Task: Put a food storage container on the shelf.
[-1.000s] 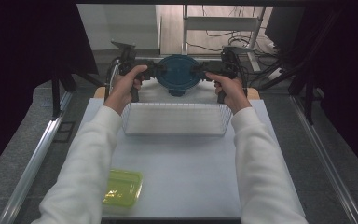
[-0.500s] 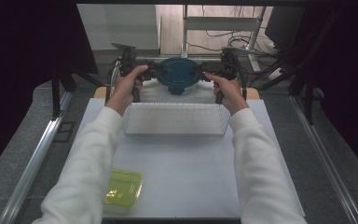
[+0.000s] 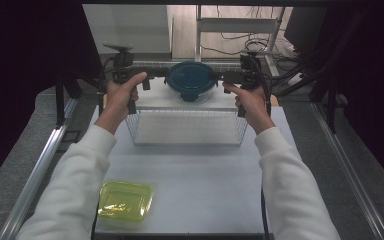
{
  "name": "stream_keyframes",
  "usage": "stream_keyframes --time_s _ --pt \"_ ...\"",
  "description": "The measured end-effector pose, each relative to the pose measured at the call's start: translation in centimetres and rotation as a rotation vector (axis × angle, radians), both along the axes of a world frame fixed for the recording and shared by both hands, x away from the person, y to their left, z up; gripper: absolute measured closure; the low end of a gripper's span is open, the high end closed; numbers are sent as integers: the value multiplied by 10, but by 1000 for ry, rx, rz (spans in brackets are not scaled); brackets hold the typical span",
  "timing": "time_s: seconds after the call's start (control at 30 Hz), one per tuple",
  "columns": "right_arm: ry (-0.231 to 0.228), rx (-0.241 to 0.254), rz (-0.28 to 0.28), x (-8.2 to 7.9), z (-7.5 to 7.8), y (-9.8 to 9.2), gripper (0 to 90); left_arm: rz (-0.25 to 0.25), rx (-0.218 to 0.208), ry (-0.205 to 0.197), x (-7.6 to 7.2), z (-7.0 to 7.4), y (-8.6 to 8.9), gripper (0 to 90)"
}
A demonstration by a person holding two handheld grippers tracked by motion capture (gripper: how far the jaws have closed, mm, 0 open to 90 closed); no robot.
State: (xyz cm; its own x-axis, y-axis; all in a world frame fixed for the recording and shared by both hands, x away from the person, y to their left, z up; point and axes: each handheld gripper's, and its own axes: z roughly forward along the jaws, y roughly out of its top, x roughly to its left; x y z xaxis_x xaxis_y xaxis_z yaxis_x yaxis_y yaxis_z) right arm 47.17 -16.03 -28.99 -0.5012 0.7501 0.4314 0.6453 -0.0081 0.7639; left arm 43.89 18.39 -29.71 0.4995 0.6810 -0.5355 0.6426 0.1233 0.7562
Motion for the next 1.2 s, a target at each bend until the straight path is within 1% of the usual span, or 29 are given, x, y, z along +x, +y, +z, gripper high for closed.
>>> stream_keyframes --time_s 0.07,0.1,0.17,0.2,0.23,0.27,0.3,0.37,0.4,0.43,0.47,0.5,0.53,0.6,0.67,0.8,0.9,0.97,1.03,1.1,1.13,1.2 --pt "-28 -35 25 -12 1 -3 150 -11 28 -23 -16 1 5 190" --pt "-38 -52 43 -19 1 -4 153 -13 29 -28 -21 0 7 194" --pt "-57 -66 56 -30 1 -7 166 -29 46 -38 -35 -4 13 200" --pt "-66 -72 63 -36 1 -10 174 -27 68 -48 -43 -7 16 202" --pt "-74 -77 74 -43 0 -13 180 -23 82 -56 -50 -9 19 204" --pt "-86 -84 79 -49 -1 -16 187 -31 91 -62 -55 -11 22 208" --pt "-95 -93 81 -53 -1 -18 195 -43 91 -64 -62 -14 25 213" --pt "-114 -108 90 -65 -3 -24 214 -75 59 -50 -77 -23 30 216" --pt "-125 -120 93 -71 -5 -27 220 -93 60 -50 -87 -28 32 217" --pt "-137 -139 103 -79 -8 -30 229 -99 73 -56 -92 -30 33 219" --pt "-146 -155 112 -84 -10 -32 233 -105 83 -60 -102 -35 33 221" --pt "-155 -178 125 -91 -14 -34 240 -112 83 -62 -108 -39 34 226" --pt "-161 -190 133 -97 -19 -35 246 -116 82 -61 -113 -42 34 228" --pt "-152 -193 153 -106 -28 -39 254 -125 97 -66 -125 -50 35 228" --pt "-147 -194 163 -117 -39 -44 260 -120 127 -74 -136 -59 37 229" --pt "-135 -185 170 -134 -55 -53 266 -117 168 -66 -152 -75 38 232" --pt "-136 -196 176 -147 -63 -57 270 -120 203 -70 -166 -85 37 232" --pt "-144 -216 178 -156 -68 -58 269 -122 215 -71 -175 -91 37 232" --pt "-146 -231 182 -165 -74 -59 271 -121 225 -64 -182 -99 37 238" --pt "-135 -240 190 -171 -81 -61 270 -123 231 -42 -188 -107 38 244" --pt "-129 -248 191 -174 -84 -61 271 -125 234 -31 -190 -110 38 245" --pt "-118 -254 194 -177 -91 -62 271 -117 246 -24 -193 -116 39 248"
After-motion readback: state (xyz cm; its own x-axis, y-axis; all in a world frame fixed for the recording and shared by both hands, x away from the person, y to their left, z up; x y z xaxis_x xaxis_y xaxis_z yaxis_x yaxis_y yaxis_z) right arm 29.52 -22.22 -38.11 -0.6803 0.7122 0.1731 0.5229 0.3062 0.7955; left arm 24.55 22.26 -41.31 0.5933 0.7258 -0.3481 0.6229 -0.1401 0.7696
